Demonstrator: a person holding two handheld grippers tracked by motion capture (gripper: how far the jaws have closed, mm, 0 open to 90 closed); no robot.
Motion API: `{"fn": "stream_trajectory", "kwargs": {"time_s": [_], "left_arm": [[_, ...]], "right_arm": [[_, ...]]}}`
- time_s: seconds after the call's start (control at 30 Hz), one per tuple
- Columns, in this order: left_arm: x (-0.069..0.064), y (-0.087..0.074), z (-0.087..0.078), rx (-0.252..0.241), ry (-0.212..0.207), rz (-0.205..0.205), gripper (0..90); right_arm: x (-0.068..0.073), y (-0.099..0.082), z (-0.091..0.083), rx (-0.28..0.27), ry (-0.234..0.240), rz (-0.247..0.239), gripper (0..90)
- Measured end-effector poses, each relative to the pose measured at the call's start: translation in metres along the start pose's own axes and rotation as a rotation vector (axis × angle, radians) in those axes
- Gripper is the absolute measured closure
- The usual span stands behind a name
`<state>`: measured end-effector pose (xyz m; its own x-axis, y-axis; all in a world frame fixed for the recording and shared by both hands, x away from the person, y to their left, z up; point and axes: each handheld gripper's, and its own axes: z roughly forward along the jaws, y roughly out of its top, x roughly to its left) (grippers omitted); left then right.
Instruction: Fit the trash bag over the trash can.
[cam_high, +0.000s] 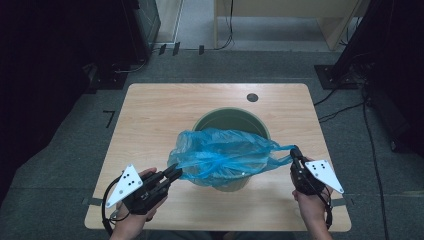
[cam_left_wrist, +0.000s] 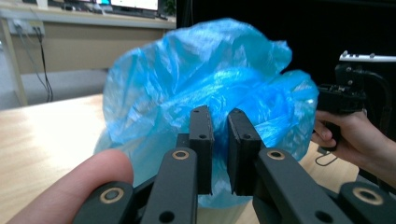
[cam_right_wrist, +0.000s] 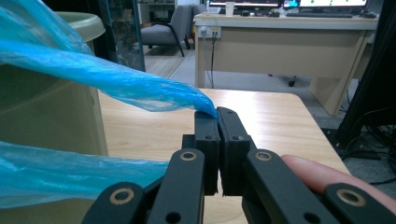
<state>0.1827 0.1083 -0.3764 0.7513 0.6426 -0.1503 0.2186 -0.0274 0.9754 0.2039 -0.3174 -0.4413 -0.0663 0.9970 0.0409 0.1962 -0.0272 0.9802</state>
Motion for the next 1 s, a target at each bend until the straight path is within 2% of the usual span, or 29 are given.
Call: {"fn": "stream_trajectory", "kwargs": {"time_s": [0.1,0.17,0.2,0.23,0.37,0.5,0.53,0.6,0.7,0.8,0.83,0.93,1.0], "left_arm": [[-0.002,0.006,-0.006,-0.014,0.034,0.049,81.2],[-0.004,0.010,-0.010,-0.026,0.039,0.072,79.2],[-0.006,0.012,-0.013,-0.039,0.043,0.076,76.9],[-0.007,0.014,-0.014,-0.047,0.048,0.083,69.7],[-0.006,0.018,-0.021,-0.077,0.119,0.126,57.8],[0.005,0.015,-0.024,-0.057,0.157,0.114,56.1],[0.006,0.014,-0.023,-0.053,0.155,0.104,56.2],[0.003,0.016,-0.024,-0.070,0.121,0.084,56.0],[-0.012,0.019,-0.020,-0.082,0.076,0.105,54.1],[-0.033,0.020,-0.012,-0.097,0.055,0.080,52.1],[-0.042,0.018,-0.009,-0.108,0.059,0.071,50.9],[-0.068,0.012,0.003,-0.136,0.123,0.081,43.8],[-0.080,0.006,0.010,-0.141,0.163,0.099,37.3]], "right_arm": [[-0.001,0.004,-0.003,-0.022,-0.004,-0.006,89.1],[0.000,0.008,-0.005,-0.038,-0.012,-0.013,89.1],[0.000,0.010,-0.007,-0.045,-0.013,-0.012,89.2],[0.000,0.012,-0.008,-0.053,-0.019,-0.010,89.3],[-0.008,0.015,-0.010,-0.061,-0.054,0.020,89.8],[-0.017,0.014,-0.011,-0.052,-0.072,0.060,90.0],[-0.018,0.014,-0.010,-0.051,-0.075,0.060,90.0],[-0.017,0.014,-0.011,-0.049,-0.071,0.058,89.9],[-0.014,0.013,-0.010,-0.050,-0.062,0.051,89.9],[-0.011,0.012,-0.009,-0.048,-0.056,0.039,89.9],[-0.010,0.012,-0.009,-0.049,-0.056,0.035,89.9],[-0.009,0.011,-0.009,-0.043,-0.052,0.036,89.9],[-0.009,0.011,-0.009,-0.041,-0.051,0.032,89.9]]}}
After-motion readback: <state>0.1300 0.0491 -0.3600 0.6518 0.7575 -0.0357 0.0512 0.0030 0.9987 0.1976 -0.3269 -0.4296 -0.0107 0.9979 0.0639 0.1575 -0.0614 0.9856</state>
